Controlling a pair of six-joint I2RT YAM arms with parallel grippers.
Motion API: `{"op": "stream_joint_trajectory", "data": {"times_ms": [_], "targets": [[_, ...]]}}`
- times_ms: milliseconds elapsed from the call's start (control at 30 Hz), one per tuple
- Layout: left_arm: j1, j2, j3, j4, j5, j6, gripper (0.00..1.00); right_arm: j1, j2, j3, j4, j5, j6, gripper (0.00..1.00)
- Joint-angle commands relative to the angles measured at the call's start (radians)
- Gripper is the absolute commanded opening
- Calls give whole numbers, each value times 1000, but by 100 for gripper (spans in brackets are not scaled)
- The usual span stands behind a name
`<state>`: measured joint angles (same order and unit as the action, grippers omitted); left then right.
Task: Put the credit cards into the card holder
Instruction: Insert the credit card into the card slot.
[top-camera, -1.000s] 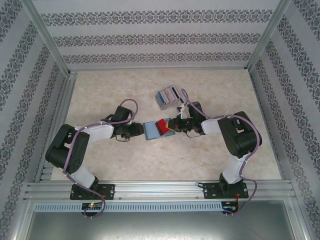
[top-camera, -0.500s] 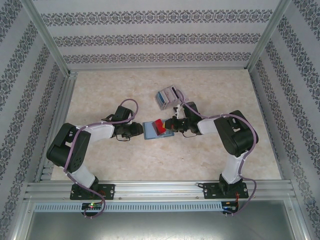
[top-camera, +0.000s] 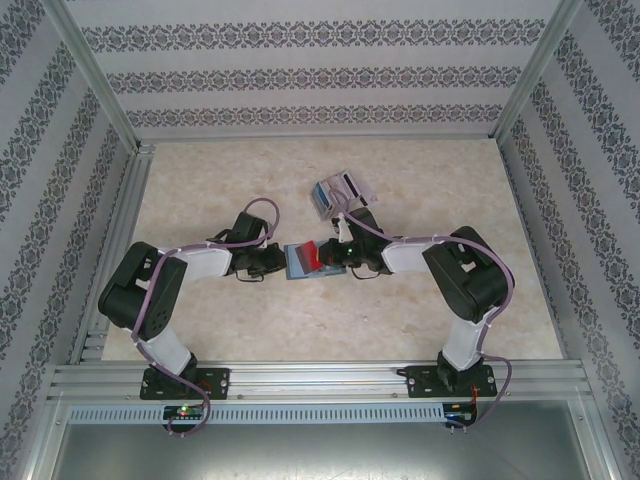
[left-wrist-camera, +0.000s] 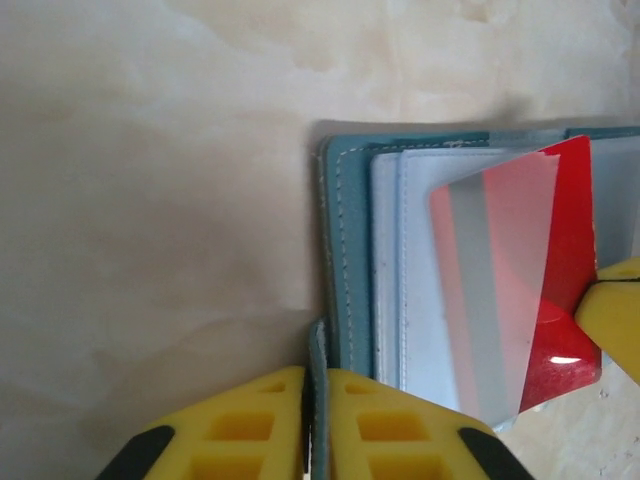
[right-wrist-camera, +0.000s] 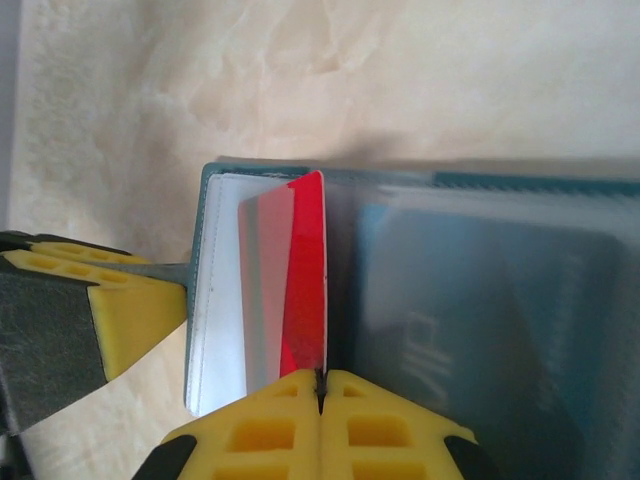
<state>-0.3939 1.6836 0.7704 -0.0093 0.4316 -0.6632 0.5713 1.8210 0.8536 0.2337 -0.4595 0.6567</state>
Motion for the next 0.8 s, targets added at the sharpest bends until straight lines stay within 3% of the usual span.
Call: {"op": "stream_joint_trajectory", "data": {"times_ms": [0, 300, 433, 533, 633, 767], "targets": [[-24, 16, -1, 55, 47, -7, 11, 51, -38, 53, -160, 127, -92, 0], [-37, 3, -3, 60, 40, -18, 7, 115, 33, 136, -212, 120, -88, 1], [-36, -7, -6, 55, 37, -18, 6, 113, 51, 130, -215, 91, -82, 6], [-36, -18, -1, 42, 34, -13, 6, 101, 33, 122, -236, 79, -97, 16], [-37, -37, 6, 9, 13, 4, 5, 69, -37, 91, -256, 84, -108, 31], [-37, -48, 19, -19, -4, 19, 5, -3, -154, 57, -314, 103, -138, 41]]}}
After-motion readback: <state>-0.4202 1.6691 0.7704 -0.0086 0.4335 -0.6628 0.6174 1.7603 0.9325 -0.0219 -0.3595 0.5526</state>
